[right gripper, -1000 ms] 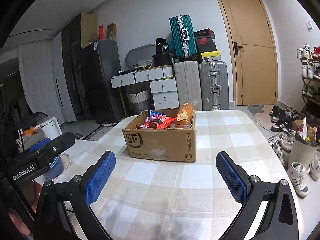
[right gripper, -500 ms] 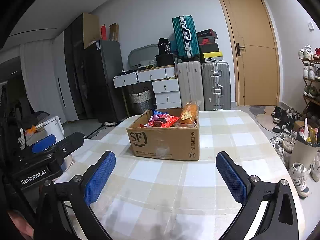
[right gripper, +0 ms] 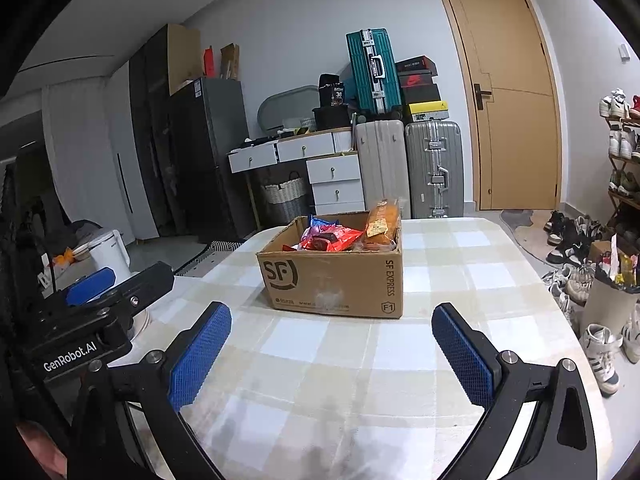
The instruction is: Organize snacks
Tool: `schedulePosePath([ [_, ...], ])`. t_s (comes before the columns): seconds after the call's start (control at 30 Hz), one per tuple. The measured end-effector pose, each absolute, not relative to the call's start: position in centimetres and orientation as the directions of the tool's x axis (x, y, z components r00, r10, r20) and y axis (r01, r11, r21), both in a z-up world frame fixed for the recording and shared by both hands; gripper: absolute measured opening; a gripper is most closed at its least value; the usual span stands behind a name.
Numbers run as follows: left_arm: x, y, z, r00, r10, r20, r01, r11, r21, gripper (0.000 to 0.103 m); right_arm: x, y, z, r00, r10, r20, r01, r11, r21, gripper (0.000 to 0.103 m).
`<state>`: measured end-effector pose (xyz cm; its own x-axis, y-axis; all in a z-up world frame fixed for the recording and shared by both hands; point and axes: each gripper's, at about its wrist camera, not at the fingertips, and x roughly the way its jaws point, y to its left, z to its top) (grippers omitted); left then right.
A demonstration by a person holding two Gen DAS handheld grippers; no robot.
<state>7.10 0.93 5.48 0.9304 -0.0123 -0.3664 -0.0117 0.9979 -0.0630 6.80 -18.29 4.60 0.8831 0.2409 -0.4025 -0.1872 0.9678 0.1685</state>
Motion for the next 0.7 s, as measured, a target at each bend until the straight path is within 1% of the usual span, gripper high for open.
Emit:
schedulePosePath([
  [0.7, 7.05, 0.9, 5.12, 0.927, 0.001, -0.375, -0.025, 0.998, -0.059, 0.102, 6.48, -18.49, 4.66, 0.889, 0.231, -0.396, -0.178, 0.97, 0.166, 0.102],
])
